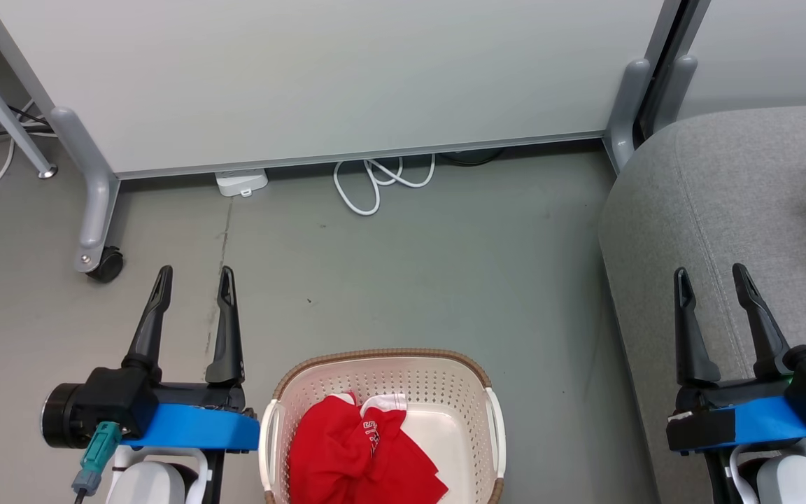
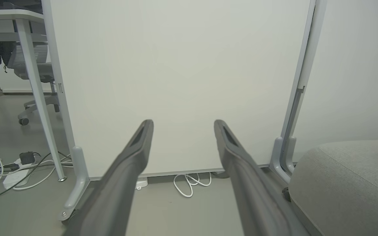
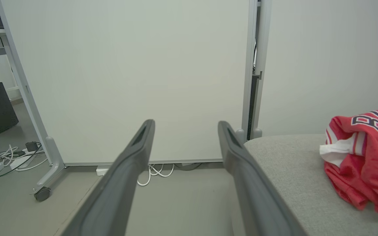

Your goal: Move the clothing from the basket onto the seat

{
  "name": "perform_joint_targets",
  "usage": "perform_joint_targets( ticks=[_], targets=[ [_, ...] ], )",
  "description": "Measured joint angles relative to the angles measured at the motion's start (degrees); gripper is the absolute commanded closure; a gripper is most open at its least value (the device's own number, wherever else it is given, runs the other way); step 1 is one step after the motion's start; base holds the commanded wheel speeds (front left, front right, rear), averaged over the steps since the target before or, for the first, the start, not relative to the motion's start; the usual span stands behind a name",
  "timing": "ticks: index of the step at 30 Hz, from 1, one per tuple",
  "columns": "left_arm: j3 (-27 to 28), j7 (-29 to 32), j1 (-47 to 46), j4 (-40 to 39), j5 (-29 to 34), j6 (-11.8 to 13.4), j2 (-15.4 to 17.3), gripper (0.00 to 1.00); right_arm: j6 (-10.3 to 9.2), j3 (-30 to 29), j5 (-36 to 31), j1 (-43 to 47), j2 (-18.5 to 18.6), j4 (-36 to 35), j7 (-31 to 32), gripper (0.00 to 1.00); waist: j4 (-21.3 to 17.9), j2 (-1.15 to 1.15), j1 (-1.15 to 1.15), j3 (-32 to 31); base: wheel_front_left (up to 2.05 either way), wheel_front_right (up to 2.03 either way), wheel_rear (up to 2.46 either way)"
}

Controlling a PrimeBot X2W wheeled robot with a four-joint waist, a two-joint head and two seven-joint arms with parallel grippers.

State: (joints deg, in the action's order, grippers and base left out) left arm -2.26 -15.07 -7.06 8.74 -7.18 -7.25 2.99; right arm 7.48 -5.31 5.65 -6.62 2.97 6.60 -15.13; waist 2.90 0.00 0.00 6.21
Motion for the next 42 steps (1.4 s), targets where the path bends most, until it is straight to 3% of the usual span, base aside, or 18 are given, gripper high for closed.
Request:
perform_joint_targets(
  ticks=[5, 14, 27, 32, 42],
  targets=[
    [-1.18, 0.0, -0.12, 0.36, 0.14, -0.18, 0.08, 0.0, 0.0, 0.02, 0.11, -0.01, -0.01, 0.0, 0.0, 0.0, -0.01, 0.0, 0.0, 0.27, 0.0, 0.0, 0.0],
    [-12.07, 0.0, -5.73, 7.86, -1.2, -0.19, 3.21, 0.0, 0.0, -0.03, 0.22, -1.52, -0.03, -0.42, 0.0, 0.0, -0.1, 0.0, 0.0, 2.24, 0.0, 0.0, 0.0],
    [-31.48, 0.01, -19.72, 24.75, -7.65, -0.2, 7.93, 0.0, 0.0, -0.05, 0.18, -7.75, -0.05, -3.26, 0.0, 0.0, -2.17, 0.0, 0.01, 10.63, 0.0, 0.0, 0.0],
    [-42.46, 0.1, -27.88, 35.43, -11.16, -0.2, 9.5, 0.0, 0.0, 0.07, 0.1, -11.6, -0.07, -4.86, 0.0, 0.0, -3.66, 0.0, 0.01, 17.3, 0.0, 0.0, 0.0],
    [-61.49, 6.86, -39.16, 48.33, -16.12, -0.21, 10.29, 0.0, 0.0, 0.92, 0.05, -16.94, -0.05, -7.1, 0.0, 0.0, -6.29, 0.0, 0.01, 28.4, 0.0, 0.0, 0.0]
  ],
)
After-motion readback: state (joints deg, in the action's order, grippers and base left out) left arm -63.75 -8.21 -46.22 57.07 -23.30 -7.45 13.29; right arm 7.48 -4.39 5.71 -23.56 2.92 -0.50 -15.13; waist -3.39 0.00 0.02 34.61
